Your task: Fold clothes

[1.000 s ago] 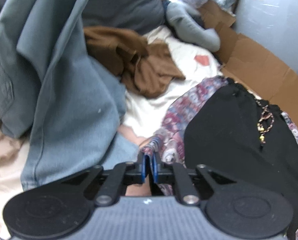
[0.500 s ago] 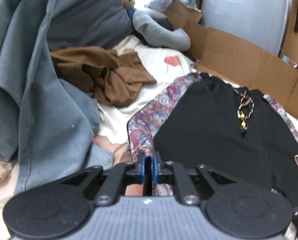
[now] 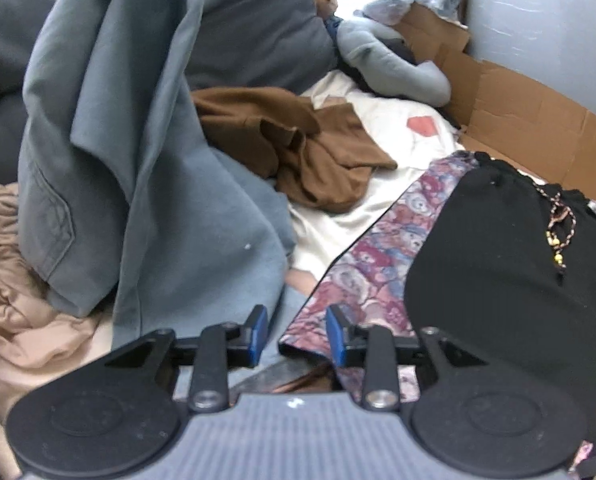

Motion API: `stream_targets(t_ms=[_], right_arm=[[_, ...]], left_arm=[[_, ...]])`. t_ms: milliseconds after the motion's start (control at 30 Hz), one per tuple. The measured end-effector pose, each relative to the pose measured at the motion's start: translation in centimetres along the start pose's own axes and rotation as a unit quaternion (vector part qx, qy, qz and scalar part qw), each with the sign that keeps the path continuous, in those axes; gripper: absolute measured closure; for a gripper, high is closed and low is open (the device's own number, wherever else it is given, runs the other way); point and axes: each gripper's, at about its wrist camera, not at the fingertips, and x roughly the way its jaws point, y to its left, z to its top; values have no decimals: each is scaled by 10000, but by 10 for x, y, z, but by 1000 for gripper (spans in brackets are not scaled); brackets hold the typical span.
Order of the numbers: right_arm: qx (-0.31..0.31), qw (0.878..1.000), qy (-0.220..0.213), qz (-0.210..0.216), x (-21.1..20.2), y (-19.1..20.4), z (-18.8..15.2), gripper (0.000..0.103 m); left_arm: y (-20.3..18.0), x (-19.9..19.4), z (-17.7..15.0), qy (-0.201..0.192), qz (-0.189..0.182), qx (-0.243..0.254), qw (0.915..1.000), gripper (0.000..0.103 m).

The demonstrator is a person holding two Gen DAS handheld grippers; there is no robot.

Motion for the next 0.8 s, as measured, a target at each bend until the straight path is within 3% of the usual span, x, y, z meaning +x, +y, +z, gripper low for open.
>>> stream_targets(t_ms=[433,667,800], right_arm=[[302,9993,-111,196,-12,-4,-1,61],[693,9966,-308,315,-14,-13,-11,61],[867,9945,-384,450,-17,-18,-20,61]], left_arm=[[15,42,-16,322,-288,-31,9991,69],[15,38,-10,243,-462,174,9985,94],[22,28,-2,145,-502,150,9985,96]])
